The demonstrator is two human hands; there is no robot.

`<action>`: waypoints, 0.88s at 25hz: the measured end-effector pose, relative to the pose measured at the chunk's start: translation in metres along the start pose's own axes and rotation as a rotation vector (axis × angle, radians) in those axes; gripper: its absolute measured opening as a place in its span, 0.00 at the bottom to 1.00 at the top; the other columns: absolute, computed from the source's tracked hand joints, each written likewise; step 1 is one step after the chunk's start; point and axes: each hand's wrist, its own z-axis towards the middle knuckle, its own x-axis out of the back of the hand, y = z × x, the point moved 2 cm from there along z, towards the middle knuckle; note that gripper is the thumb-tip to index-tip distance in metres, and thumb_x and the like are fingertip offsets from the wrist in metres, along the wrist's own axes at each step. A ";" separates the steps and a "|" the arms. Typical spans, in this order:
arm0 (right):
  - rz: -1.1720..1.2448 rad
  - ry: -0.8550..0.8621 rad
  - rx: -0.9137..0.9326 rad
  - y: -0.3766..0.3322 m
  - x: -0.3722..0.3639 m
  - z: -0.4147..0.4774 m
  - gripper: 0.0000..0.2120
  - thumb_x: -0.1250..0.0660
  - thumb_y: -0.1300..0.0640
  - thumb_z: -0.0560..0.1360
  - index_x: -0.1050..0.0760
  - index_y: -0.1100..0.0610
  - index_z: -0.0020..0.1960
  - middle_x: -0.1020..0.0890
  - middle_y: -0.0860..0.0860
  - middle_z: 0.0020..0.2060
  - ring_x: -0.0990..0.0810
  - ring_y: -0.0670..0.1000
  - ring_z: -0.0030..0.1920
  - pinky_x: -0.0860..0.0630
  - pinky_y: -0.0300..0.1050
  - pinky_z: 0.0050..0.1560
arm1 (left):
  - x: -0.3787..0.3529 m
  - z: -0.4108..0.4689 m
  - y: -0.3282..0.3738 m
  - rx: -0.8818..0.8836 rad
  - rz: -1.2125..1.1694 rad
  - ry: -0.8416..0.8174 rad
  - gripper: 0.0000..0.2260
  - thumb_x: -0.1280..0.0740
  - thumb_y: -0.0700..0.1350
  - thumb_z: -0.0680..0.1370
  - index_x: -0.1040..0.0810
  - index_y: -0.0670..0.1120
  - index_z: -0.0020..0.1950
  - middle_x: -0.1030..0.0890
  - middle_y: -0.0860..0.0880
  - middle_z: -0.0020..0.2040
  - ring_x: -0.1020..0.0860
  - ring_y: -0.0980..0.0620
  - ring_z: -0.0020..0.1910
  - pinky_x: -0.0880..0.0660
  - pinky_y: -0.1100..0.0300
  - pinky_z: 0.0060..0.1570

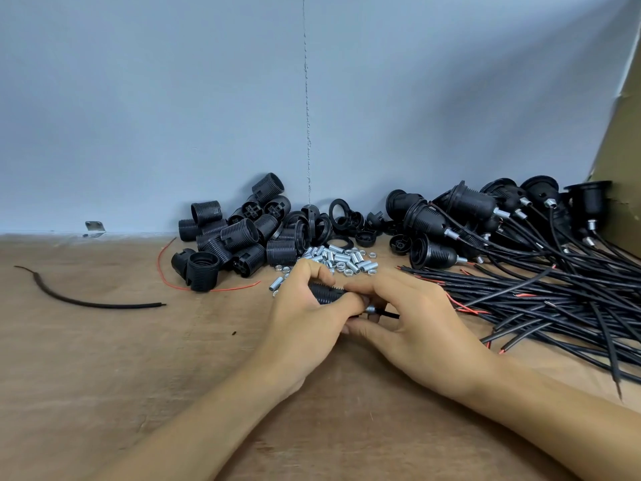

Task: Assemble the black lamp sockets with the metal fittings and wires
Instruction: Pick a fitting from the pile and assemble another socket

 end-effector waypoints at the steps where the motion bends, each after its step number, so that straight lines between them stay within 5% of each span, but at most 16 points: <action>1: -0.014 -0.006 -0.004 0.000 0.000 0.001 0.18 0.23 0.52 0.71 0.19 0.54 0.59 0.20 0.44 0.44 0.23 0.43 0.45 0.27 0.35 0.49 | 0.000 0.000 0.000 0.027 -0.022 -0.002 0.18 0.22 0.45 0.63 0.28 0.48 0.46 0.16 0.55 0.34 0.21 0.58 0.31 0.26 0.64 0.34; 5: 0.031 0.030 -0.119 0.008 0.001 0.003 0.16 0.29 0.43 0.75 0.20 0.49 0.59 0.17 0.42 0.45 0.20 0.41 0.42 0.28 0.31 0.45 | 0.003 0.002 0.002 0.148 -0.241 -0.065 0.24 0.18 0.52 0.63 0.22 0.42 0.51 0.14 0.41 0.46 0.15 0.45 0.43 0.18 0.48 0.49; 8: 0.118 0.060 -0.239 0.014 0.003 0.005 0.16 0.37 0.38 0.75 0.19 0.47 0.53 0.15 0.39 0.41 0.19 0.37 0.42 0.30 0.28 0.42 | 0.003 0.001 0.009 0.198 -0.310 -0.154 0.24 0.29 0.56 0.72 0.20 0.38 0.59 0.15 0.35 0.50 0.15 0.36 0.43 0.16 0.46 0.46; 11: 0.152 0.024 -0.197 0.013 0.000 0.007 0.17 0.41 0.42 0.80 0.21 0.51 0.43 0.20 0.44 0.33 0.22 0.45 0.37 0.30 0.34 0.38 | 0.004 0.001 0.011 0.227 -0.314 -0.143 0.21 0.30 0.52 0.77 0.20 0.37 0.61 0.15 0.34 0.48 0.15 0.36 0.41 0.16 0.47 0.42; 14: 0.161 -0.029 -0.156 0.014 -0.003 0.006 0.15 0.40 0.47 0.82 0.21 0.54 0.45 0.21 0.48 0.34 0.23 0.49 0.38 0.26 0.44 0.40 | 0.004 0.001 0.013 0.245 -0.309 -0.130 0.13 0.35 0.46 0.81 0.20 0.36 0.53 0.16 0.36 0.39 0.16 0.40 0.33 0.17 0.51 0.34; 16: 0.235 -0.080 -0.165 0.013 -0.004 0.005 0.09 0.36 0.50 0.81 0.18 0.51 0.52 0.17 0.44 0.39 0.19 0.45 0.42 0.24 0.40 0.45 | 0.005 0.002 0.012 0.254 -0.298 -0.109 0.12 0.39 0.43 0.82 0.20 0.38 0.46 0.17 0.38 0.35 0.18 0.42 0.29 0.19 0.52 0.30; 19: 0.324 -0.142 -0.182 0.014 -0.003 0.005 0.05 0.30 0.51 0.78 0.18 0.49 0.52 0.16 0.39 0.40 0.19 0.41 0.42 0.25 0.35 0.47 | 0.005 0.004 0.009 0.251 -0.303 -0.083 0.17 0.41 0.40 0.81 0.16 0.41 0.38 0.17 0.39 0.36 0.18 0.42 0.29 0.19 0.52 0.28; 22: 0.328 -0.184 -0.180 0.014 -0.001 0.007 0.06 0.26 0.49 0.74 0.19 0.47 0.50 0.15 0.42 0.43 0.17 0.45 0.45 0.22 0.47 0.52 | 0.005 0.004 0.007 0.240 -0.301 -0.051 0.20 0.41 0.38 0.80 0.14 0.44 0.35 0.16 0.38 0.40 0.15 0.44 0.35 0.19 0.52 0.29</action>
